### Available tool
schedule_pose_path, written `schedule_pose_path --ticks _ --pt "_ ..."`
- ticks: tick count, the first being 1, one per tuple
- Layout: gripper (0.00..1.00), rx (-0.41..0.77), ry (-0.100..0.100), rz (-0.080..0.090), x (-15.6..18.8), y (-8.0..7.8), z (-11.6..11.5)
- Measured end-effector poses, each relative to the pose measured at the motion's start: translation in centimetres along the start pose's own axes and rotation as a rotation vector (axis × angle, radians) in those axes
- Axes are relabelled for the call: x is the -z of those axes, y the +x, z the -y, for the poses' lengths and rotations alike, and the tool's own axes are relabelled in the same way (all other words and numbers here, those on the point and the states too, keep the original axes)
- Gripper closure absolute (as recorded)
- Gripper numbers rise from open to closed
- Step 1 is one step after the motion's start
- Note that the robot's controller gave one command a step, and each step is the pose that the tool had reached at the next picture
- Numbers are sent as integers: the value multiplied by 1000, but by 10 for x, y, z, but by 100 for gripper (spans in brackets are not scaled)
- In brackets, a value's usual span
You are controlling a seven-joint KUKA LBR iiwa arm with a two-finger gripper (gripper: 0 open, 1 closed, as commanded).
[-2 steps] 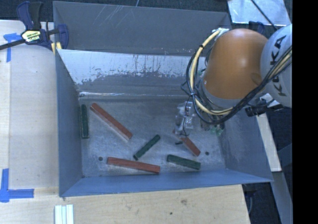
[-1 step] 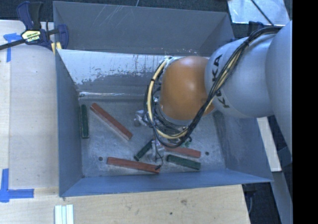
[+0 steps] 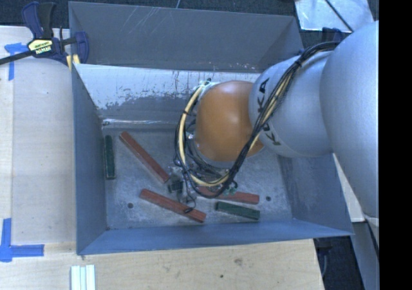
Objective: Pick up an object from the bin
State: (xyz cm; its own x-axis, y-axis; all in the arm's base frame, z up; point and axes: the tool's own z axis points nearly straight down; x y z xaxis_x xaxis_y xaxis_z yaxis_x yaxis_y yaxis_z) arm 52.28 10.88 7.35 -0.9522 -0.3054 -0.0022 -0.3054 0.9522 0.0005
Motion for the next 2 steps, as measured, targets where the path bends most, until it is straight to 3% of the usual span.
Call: schedule_pose_path --ticks 1,2 --pt "100 -1 0 0 0 0 0" --pt "100 -8 1 0 109 26 44"
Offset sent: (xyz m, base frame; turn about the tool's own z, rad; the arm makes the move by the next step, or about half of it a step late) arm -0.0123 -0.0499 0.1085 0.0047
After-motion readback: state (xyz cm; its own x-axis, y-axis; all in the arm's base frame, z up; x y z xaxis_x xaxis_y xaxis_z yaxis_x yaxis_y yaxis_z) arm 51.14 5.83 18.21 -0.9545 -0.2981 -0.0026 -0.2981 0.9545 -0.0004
